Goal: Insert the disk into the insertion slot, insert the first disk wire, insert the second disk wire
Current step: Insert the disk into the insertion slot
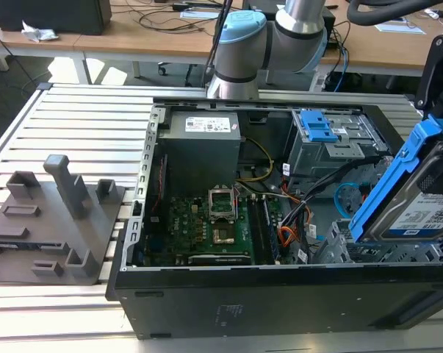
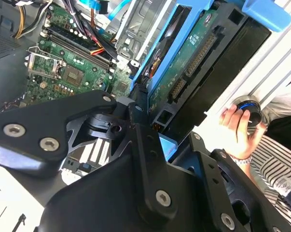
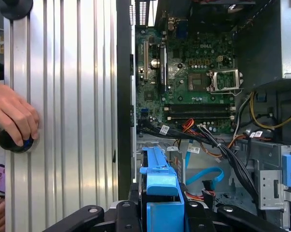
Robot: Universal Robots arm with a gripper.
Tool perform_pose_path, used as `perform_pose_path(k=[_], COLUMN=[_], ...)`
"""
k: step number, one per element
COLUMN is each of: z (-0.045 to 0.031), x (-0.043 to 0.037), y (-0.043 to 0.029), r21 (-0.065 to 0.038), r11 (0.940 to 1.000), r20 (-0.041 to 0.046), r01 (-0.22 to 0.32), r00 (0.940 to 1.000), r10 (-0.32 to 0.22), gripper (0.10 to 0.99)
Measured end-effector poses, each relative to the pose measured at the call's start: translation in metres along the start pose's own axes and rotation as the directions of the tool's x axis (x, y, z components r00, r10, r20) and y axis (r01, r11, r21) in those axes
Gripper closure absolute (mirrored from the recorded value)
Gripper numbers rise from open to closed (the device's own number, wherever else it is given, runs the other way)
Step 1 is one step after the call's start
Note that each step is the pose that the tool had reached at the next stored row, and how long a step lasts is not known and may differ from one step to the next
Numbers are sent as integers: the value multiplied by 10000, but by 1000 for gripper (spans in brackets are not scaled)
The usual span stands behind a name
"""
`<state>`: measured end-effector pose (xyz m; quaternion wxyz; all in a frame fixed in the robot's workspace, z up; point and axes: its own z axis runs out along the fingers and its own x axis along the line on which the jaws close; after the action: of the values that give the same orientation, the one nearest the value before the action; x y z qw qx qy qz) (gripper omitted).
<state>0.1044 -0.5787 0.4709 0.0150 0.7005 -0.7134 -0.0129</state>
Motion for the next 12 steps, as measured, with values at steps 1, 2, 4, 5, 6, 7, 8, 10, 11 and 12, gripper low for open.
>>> perform_pose_path(k=[1, 2, 4, 5, 6, 7, 8, 10, 11, 12], z=[4, 11, 19, 23, 28, 33, 36, 53, 60, 68], x=[0, 0, 0, 0, 0, 0, 0, 0, 0, 0], y=[0, 0, -1, -1, -1, -1, -1, -2, -2, -3], r21=[0, 0, 0, 0, 0, 0, 0, 0, 0, 0], r11=[10000, 10000, 10000, 10000, 10000, 10000, 10000, 10000, 10000, 10000], r20=[0, 0, -1, -1, 0, -1, 0, -1, 0, 0], r01=[0, 0, 0, 0, 0, 0, 0, 0, 0, 0], r00=[10000, 10000, 10000, 10000, 10000, 10000, 10000, 10000, 10000, 10000], r10=[0, 0, 0, 0, 0, 0, 0, 0, 0, 0], gripper=[722, 722, 722, 722, 722, 722, 722, 722, 722, 722])
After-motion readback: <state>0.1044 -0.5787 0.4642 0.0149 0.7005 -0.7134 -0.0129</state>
